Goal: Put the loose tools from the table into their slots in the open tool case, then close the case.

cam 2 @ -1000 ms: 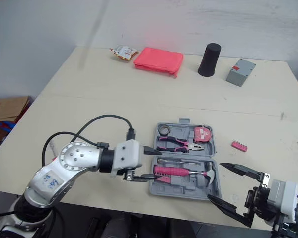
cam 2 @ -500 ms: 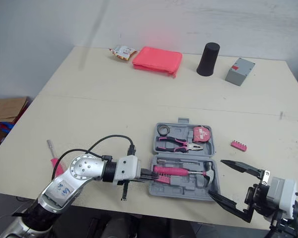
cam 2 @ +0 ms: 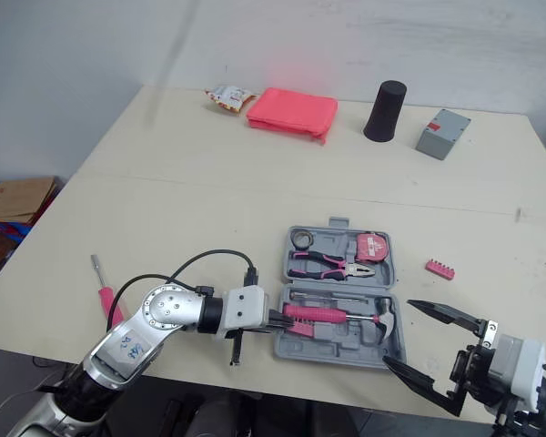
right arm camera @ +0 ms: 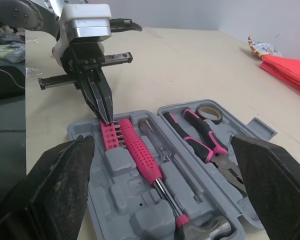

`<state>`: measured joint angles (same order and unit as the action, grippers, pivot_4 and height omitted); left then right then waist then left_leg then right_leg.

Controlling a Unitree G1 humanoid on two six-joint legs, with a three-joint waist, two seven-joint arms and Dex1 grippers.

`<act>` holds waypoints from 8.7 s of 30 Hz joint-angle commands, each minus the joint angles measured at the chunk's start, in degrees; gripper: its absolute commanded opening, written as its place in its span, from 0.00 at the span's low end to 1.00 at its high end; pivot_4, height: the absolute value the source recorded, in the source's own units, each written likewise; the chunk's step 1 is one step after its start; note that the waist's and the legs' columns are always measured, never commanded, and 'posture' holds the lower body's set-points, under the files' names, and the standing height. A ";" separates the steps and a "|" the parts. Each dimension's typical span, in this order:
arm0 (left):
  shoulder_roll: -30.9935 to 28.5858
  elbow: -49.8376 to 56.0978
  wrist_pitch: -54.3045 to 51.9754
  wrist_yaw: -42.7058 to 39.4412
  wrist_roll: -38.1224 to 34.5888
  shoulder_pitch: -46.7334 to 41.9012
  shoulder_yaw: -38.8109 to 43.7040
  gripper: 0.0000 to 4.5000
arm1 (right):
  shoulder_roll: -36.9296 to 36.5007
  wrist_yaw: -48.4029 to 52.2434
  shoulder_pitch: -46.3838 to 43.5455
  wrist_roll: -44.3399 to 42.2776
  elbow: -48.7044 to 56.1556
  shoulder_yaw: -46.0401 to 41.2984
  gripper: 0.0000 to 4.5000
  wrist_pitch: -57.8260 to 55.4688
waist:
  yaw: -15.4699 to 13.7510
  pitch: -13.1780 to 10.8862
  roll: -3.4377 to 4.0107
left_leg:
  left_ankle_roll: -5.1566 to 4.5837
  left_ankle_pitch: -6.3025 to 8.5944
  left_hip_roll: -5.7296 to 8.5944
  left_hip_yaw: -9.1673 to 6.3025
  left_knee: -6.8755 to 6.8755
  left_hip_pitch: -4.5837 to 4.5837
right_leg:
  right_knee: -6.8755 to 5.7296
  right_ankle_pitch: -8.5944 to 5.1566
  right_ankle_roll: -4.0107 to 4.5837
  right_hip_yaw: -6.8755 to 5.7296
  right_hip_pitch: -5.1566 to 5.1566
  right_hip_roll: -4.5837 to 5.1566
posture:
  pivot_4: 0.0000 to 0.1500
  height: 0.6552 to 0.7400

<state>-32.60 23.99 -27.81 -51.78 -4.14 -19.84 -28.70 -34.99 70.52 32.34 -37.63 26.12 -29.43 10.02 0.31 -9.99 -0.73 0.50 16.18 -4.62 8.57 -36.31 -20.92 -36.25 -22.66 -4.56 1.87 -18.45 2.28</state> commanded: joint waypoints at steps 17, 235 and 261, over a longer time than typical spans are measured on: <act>7.22 -8.68 14.58 0.80 -5.30 3.17 5.42 0.01 | -0.93 0.37 -2.20 -0.55 -5.98 -4.47 1.00 2.87 | 0.03 1.16 0.15 | -0.30 0.25 0.04 0.01 0.35 0.75 | 0.35 -0.42 0.82 -0.05 0.88 0.24 | 1.00 1.00; -8.05 4.13 6.26 -9.50 -28.39 14.69 24.89 1.00 | -17.79 9.80 -38.83 8.62 0.67 27.12 0.39 -28.57 | 3.68 -0.87 -0.77 | 0.43 0.56 -0.70 1.14 -0.72 -0.49 | -0.64 -0.39 -0.15 1.26 -1.20 -0.78 | 1.00 1.00; -12.12 5.63 6.13 -8.06 -29.09 18.81 33.07 1.00 | -13.80 1.69 -36.98 20.12 -16.90 30.82 0.02 -8.96 | 3.78 -0.67 -1.10 | 0.47 0.45 -0.87 1.26 -0.80 -0.02 | -0.83 -0.06 0.04 1.25 -0.91 -0.79 | 1.00 1.00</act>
<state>-43.90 28.55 -22.22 -60.35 -32.49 -1.79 1.45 -47.88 73.16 -5.13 -14.90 9.00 5.67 2.82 4.09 -10.66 -1.83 0.96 16.61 -5.49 9.83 -37.08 -20.96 -37.09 -22.68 -4.48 3.10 -19.39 1.49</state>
